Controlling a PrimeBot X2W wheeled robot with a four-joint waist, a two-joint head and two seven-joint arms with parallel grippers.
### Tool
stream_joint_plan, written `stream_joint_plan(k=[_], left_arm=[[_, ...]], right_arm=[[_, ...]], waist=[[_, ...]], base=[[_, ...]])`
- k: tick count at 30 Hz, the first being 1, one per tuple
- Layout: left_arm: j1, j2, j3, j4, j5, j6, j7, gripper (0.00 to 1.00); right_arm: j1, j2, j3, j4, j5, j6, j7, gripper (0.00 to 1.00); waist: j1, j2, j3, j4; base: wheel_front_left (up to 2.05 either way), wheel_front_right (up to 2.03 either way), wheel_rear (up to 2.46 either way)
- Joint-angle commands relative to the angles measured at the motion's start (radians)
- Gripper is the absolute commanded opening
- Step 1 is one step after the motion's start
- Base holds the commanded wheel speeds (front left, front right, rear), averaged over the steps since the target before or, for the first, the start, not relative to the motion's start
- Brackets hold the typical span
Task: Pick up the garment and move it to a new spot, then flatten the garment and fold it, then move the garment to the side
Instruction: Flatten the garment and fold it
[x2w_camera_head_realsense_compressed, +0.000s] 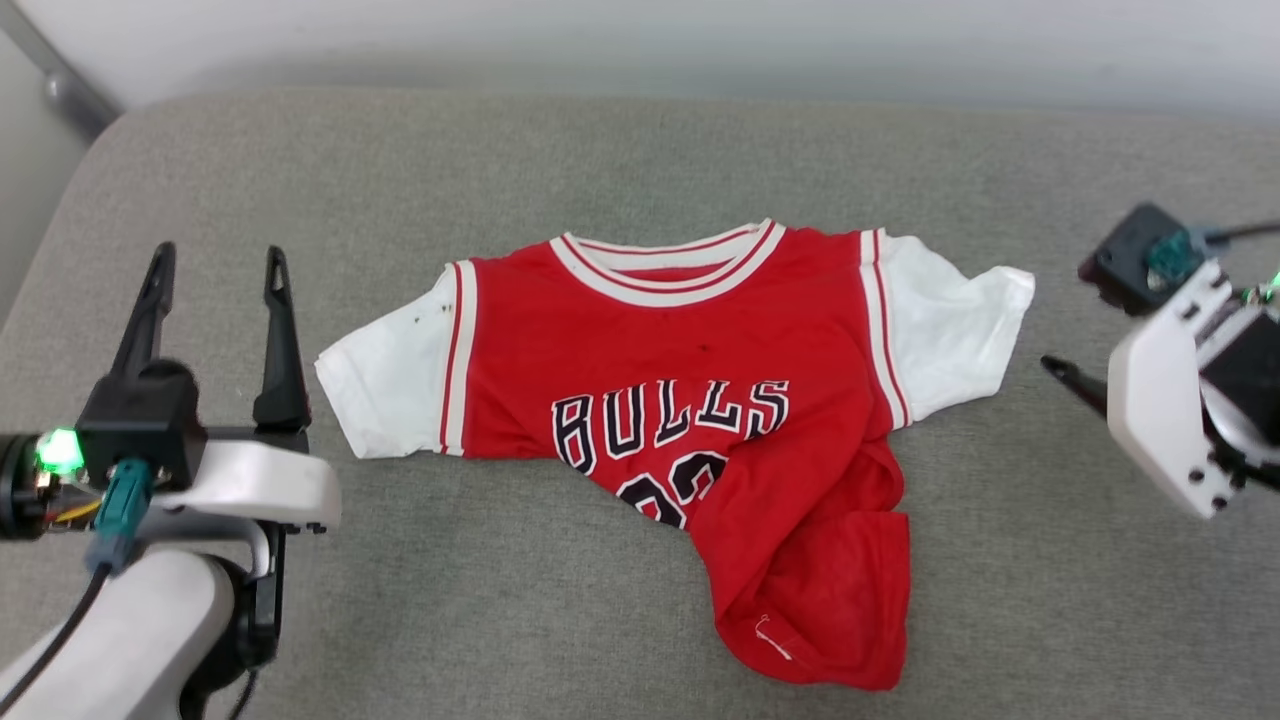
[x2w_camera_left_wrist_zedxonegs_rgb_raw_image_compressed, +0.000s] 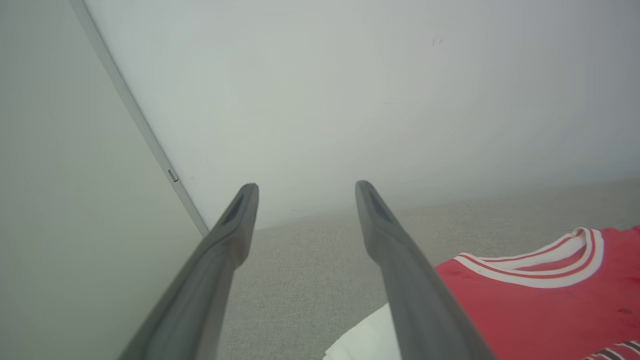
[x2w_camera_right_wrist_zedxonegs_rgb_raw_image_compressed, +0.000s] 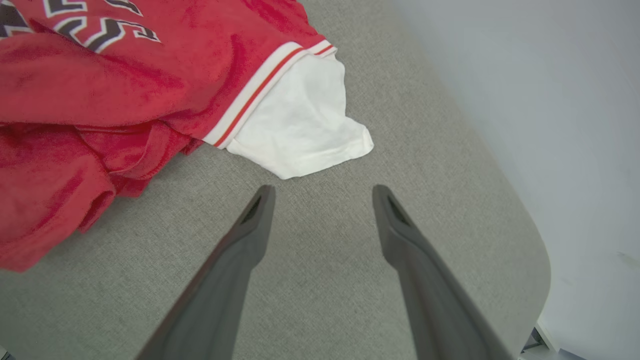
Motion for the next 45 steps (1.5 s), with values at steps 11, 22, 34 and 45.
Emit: stream_joint_plan(k=[11,22,34,45], left_arm=[[0.271,-0.254,0.314,-0.054,0.232,-0.062,-0.002,1.00],[0.326,-0.479,0.473,0.000,0.396,-0.250,-0.002,1.00],[0.406,-0.574,0.612,0.053,0.504,-0.357,-0.002,1.00],[0.495,-0.605,0.673,0.068,0.549,-0.419,-0.002,1.00]], right_arm=[[-0.289,0.054,0.242,0.226,0.082,-0.001,0.194,1.00],[-0.271,0.059,0.413,0.363,0.188,-0.001,0.133,1.00],[-0.329,0.048,0.466,0.407,0.244,-0.001,-0.091,0.00],[-0.203,-0.191,0.526,0.217,0.336,-0.001,-0.179,0.00]], waist=[[0.0000,-0.0001,0.138,0.086],[0.0000,-0.0001,0.197,0.128],[0.0000,-0.0001,0.087,0.074],[0.0000,-0.0001,-0.016,0.011]], base=[[0.00,0.00,0.00],[0.00,0.00,0.00],[0.00,0.00,0.00],[0.00,0.00,0.00]])
